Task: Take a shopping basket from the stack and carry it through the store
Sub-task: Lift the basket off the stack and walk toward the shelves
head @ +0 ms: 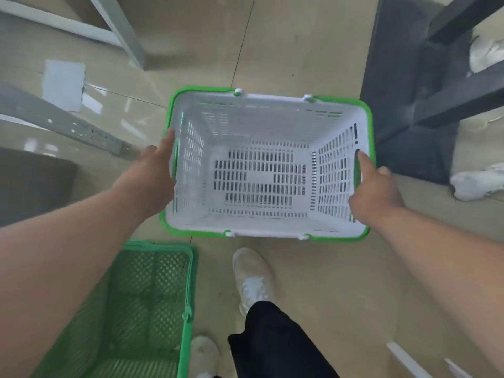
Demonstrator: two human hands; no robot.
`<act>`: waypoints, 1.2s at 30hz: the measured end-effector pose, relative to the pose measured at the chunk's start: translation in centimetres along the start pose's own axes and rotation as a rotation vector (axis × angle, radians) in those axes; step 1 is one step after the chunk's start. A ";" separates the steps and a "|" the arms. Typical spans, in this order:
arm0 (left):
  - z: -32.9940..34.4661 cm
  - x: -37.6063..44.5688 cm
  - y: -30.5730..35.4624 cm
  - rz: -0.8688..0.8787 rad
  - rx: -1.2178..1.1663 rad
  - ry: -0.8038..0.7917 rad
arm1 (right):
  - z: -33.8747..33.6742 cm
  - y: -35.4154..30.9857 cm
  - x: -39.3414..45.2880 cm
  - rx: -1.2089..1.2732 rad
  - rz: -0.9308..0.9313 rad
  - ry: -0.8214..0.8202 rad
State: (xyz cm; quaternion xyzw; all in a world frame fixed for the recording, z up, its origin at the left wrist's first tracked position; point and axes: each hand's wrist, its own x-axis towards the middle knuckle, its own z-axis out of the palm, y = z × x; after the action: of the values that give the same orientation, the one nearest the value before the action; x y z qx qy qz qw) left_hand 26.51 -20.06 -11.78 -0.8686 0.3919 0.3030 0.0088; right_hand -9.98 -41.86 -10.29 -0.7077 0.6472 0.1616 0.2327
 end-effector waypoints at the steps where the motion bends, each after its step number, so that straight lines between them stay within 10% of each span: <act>1: 0.6 0.7 0.2 0.009 0.046 -0.014 | 0.9 0.4 0.7 0.002 0.006 -0.014; 17: -1.7 -4.8 -0.5 -0.173 -0.280 -0.042 | -2.2 -2.9 -2.8 0.270 0.043 0.145; 36: -5.7 -42.5 -10.9 -0.460 -0.587 0.381 | -10.1 -20.8 -24.0 -0.020 -0.523 0.058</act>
State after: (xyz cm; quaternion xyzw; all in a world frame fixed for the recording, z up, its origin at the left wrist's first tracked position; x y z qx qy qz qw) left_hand 15.28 14.72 13.10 -0.9398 0.0792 0.2257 -0.2442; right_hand 7.31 -25.95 13.38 -0.8576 0.4468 0.0821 0.2410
